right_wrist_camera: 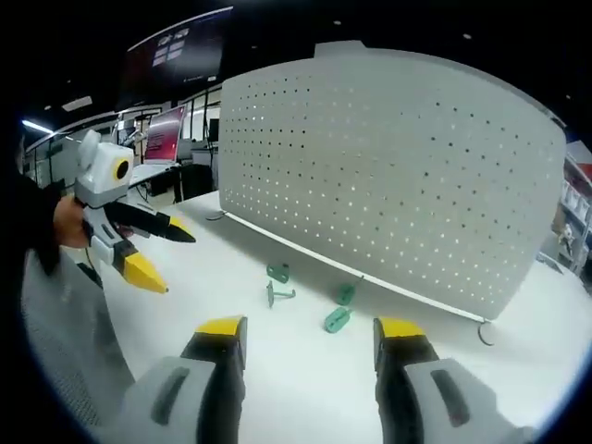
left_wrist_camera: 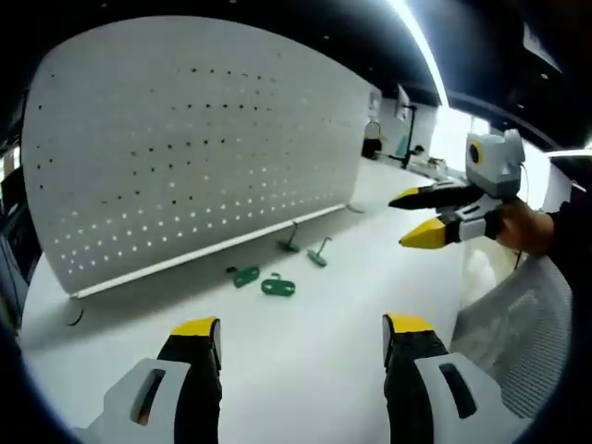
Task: Insert the hook assembly into the mounting plate slot until the hook locks in place.
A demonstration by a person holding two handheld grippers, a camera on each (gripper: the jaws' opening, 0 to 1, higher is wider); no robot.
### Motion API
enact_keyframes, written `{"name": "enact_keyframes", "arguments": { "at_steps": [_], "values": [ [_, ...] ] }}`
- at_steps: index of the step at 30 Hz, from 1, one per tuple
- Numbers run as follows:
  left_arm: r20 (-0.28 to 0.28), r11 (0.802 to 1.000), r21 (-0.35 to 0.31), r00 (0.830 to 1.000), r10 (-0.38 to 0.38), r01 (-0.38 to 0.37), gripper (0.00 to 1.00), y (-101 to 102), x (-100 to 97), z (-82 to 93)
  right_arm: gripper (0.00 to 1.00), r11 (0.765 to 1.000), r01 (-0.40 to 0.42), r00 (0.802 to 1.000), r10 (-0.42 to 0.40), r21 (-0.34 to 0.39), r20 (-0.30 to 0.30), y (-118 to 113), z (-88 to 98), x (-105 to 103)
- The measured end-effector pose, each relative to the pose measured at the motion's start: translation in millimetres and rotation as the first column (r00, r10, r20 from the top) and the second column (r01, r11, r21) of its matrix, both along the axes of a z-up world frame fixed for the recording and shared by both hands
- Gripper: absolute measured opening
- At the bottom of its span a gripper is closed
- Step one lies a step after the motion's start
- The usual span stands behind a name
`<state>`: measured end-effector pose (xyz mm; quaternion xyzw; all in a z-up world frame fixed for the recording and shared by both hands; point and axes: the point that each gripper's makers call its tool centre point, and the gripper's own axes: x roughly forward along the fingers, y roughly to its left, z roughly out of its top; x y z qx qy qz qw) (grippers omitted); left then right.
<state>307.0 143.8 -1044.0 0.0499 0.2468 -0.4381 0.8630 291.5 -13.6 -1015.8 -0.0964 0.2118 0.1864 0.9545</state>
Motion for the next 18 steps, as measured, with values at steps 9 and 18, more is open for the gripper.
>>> {"name": "enact_keyframes", "arguments": {
  "at_steps": [9, 18],
  "values": [
    [-0.015, 1.000, 0.004, 1.000, -0.027, 0.027, 0.72, -7.5, -6.1, -4.2, 0.52, 1.000, 0.008, 1.000, -0.008, -0.004, 0.003, -3.5, 0.4, 0.3],
    [-0.030, 0.999, 0.011, 0.998, -0.046, 0.047, 0.71, -17.6, -11.7, -8.8, 0.52, 1.000, 0.019, 1.000, -0.019, 0.008, 0.006, -7.5, 1.5, 0.7]
  ]
}}
